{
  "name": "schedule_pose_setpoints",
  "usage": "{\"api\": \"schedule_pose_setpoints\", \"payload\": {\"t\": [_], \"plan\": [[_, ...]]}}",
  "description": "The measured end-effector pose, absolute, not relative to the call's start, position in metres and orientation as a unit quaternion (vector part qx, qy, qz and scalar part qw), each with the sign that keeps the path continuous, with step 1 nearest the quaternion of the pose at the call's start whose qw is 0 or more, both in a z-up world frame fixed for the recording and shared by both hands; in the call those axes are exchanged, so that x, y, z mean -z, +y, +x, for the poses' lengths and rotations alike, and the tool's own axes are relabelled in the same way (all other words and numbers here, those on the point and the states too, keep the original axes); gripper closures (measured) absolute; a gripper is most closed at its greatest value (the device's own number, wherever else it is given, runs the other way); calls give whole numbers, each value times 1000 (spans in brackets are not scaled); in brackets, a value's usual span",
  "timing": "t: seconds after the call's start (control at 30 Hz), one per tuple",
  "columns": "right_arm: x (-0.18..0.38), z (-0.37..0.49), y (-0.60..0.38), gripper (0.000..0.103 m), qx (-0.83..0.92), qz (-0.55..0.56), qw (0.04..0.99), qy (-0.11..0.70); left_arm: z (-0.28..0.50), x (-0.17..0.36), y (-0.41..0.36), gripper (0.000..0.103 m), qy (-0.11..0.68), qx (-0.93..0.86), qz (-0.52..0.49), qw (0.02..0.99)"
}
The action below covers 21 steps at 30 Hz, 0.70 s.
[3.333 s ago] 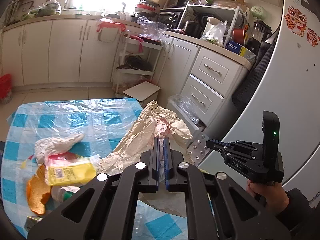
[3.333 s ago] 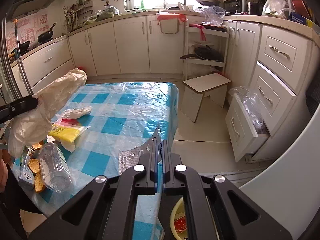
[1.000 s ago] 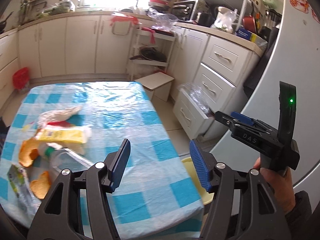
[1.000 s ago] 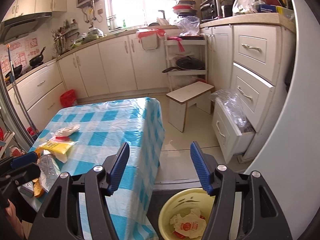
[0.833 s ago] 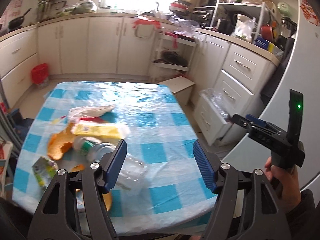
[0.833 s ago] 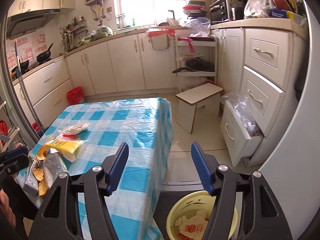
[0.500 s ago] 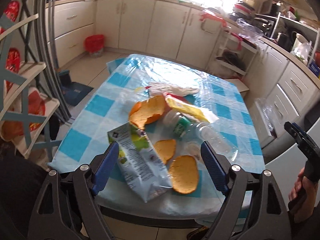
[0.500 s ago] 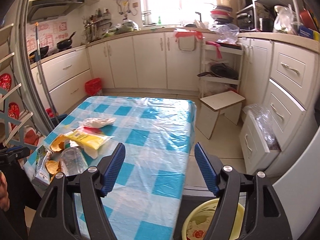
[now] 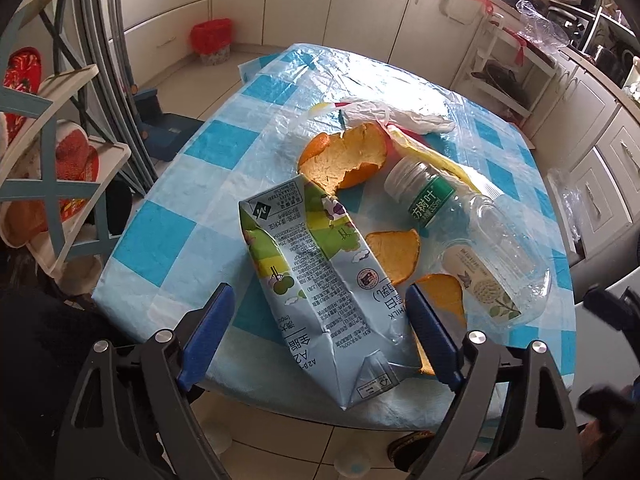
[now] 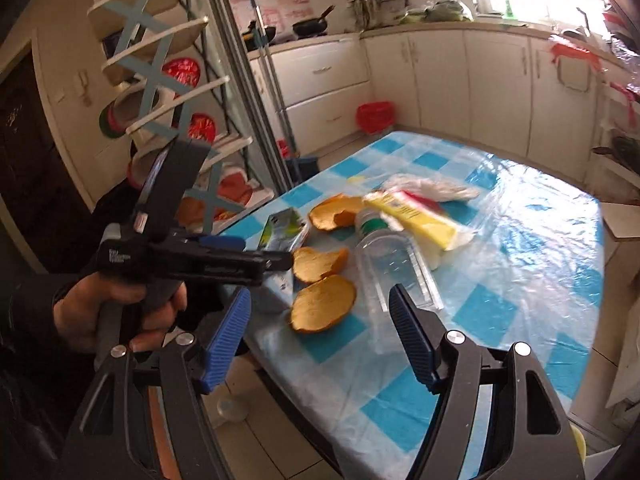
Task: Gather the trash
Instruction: 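Bring both tools back over the orange peels and milk carton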
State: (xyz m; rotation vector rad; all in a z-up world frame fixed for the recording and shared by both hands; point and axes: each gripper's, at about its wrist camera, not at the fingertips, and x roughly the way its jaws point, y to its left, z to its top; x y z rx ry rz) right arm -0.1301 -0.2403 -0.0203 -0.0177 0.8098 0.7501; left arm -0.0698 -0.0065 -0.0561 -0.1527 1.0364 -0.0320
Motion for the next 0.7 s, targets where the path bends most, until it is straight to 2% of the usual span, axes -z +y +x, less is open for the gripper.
{"api": "schedule_pose_setpoints", "payload": {"t": [0.33, 0.7], "plan": [[62, -116, -212, 34, -345, 0, 822, 453, -62, 64, 2, 20, 495, 9, -63, 866], [78, -93, -212, 34, -285, 10, 833, 474, -53, 64, 33, 20, 487, -6, -70, 871]]}}
